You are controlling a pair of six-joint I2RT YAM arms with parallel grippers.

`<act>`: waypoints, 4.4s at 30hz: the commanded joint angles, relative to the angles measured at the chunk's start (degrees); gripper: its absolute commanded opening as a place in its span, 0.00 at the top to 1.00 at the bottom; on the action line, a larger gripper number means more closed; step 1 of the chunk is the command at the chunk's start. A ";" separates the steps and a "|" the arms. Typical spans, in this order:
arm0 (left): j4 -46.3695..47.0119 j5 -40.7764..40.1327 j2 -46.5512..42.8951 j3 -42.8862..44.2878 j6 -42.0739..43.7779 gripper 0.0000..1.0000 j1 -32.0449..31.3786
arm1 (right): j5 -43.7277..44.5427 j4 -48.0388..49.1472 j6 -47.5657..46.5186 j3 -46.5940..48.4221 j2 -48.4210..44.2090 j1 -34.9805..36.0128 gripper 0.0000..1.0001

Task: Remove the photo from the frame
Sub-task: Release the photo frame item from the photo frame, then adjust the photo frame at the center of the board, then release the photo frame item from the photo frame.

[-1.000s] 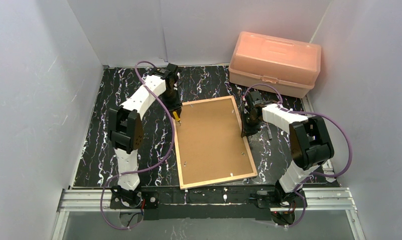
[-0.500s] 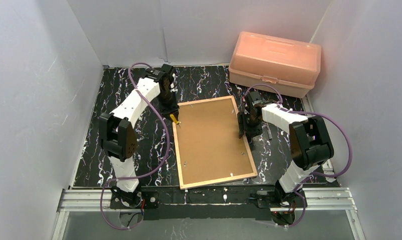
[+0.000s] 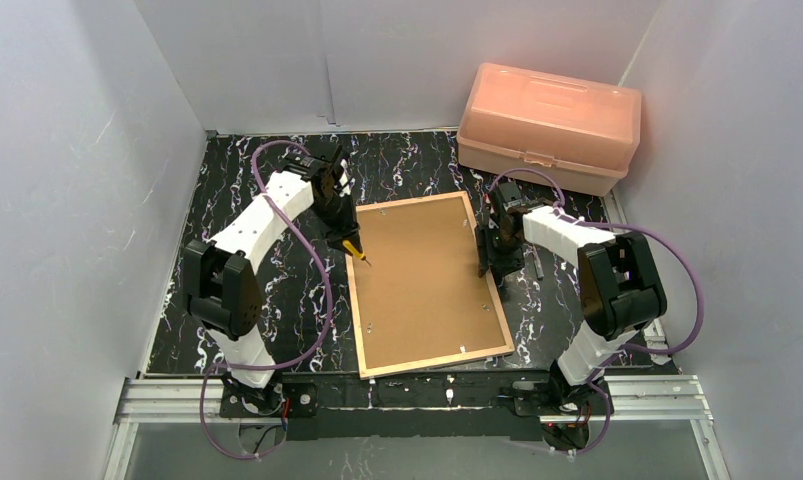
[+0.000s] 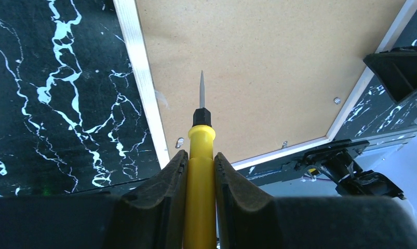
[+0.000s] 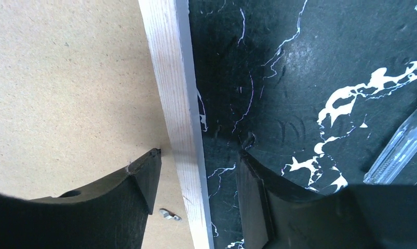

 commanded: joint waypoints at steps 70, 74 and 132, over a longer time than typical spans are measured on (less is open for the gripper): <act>4.92 7.51 0.94 6.06 -3.73 1.00 -0.84 | -14.33 2.99 2.90 15.67 10.61 5.90 0.58; 5.52 8.17 3.84 9.32 -4.72 1.00 -1.19 | -13.20 2.30 2.86 15.13 10.26 6.35 0.52; 14.97 10.51 27.42 26.95 -15.74 1.00 -7.56 | -11.78 2.32 2.76 10.20 6.63 5.97 0.65</act>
